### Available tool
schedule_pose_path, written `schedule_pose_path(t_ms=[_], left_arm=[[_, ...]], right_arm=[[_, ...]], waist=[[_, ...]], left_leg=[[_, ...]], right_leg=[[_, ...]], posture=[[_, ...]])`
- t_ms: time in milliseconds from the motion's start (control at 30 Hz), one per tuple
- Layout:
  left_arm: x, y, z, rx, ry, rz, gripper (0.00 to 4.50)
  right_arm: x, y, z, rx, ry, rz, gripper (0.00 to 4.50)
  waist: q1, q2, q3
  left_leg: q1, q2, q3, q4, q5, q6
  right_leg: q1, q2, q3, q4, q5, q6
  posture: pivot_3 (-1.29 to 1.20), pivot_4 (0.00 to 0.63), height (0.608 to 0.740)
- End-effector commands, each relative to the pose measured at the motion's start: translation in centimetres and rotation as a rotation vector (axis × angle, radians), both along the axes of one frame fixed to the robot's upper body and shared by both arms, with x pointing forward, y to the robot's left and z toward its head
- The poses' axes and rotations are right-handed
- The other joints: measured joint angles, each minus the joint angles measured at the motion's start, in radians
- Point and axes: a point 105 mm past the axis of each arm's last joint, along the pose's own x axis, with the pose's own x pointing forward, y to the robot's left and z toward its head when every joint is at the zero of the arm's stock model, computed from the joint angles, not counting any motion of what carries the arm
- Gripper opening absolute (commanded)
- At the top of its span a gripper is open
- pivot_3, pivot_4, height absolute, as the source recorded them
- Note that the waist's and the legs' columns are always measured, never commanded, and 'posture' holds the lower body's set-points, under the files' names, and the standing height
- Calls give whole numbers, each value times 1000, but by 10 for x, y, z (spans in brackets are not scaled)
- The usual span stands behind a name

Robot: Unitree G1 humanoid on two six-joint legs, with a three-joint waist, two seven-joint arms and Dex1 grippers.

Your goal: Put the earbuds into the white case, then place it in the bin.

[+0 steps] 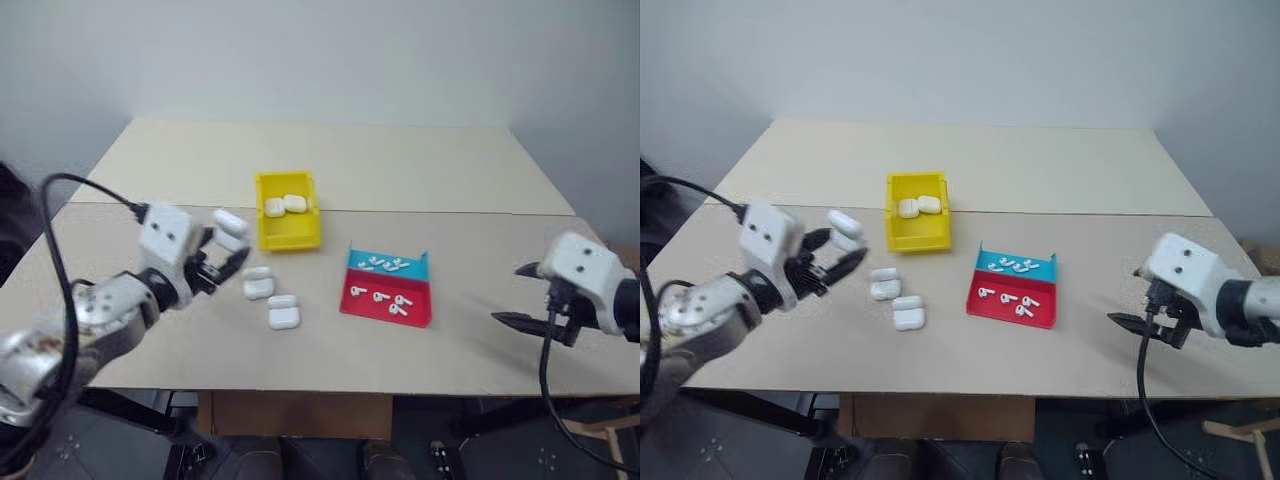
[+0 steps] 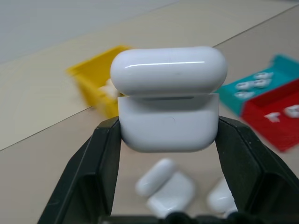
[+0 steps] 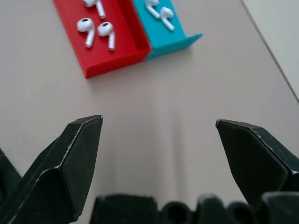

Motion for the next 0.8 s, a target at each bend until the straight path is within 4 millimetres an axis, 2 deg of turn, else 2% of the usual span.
schedule_pose_path(t_ms=[33, 133, 233, 300, 533, 567, 633, 800], left_arm=[[-20, -29, 4, -41, -187, -312, 2781], [-25, -36, -8, -121, -235, -467, 2781], [-21, -38, -17, -152, -266, -528, 2781], [-17, -38, -20, -194, -285, -548, 2781], [-33, -32, -60, -65, -261, -718, 2781], [-36, -31, -63, -59, -258, -733, 2781], [-40, -30, -64, -88, -262, -719, 2781], [-46, -31, -65, -100, -308, -724, 2781]], right_arm=[[-3, 29, 2, -24, 34, 88, 4500], [-5, 49, -6, -73, 83, 168, 4500], [-5, 65, -12, -114, 107, 237, 3934], [1, 74, -16, -116, 106, 240, 3309], [29, 96, -30, -201, 88, 249, 3309], [31, 97, -32, -217, 90, 255, 2922], [38, 101, -35, -247, 84, 267, 2429], [56, 112, -40, -277, 85, 295, 2429]], waist=[[-1, 0, 0], [-7, 0, 0], [-11, 0, 0], [-11, 0, 0], [-29, 1, -1], [-31, 1, -1], [-34, 1, -1], [-34, 1, -1]], left_leg=[[-2, 0, 0, 0, 0, 1], [-5, -1, 1, 2, -1, 4], [-7, 0, 0, 2, -2, 6], [-9, 1, -1, 2, -2, 6], [-10, 1, 0, 3, -1, 7], [-10, 2, 0, 3, -1, 7], [-12, 2, 0, 4, -1, 7], [-13, 2, -1, 6, 0, 9]], right_leg=[[0, 0, 0, -4, 1, 2], [0, -1, 1, -5, 3, 2], [-2, 1, 1, -4, 4, 2], [-5, 2, 1, -3, 8, 9], [-8, 3, 2, -1, 10, 10], [-9, 3, 2, 0, 10, 9], [-12, 3, 2, 2, 10, 9], [-15, 3, 2, 10, 10, 9]], posture=[[0, 150, 740], [0, 150, 740], [0, 150, 740], [0, 150, 740], [0, 150, 740], [0, 150, 740], [0, 150, 740], [0, 150, 740]])
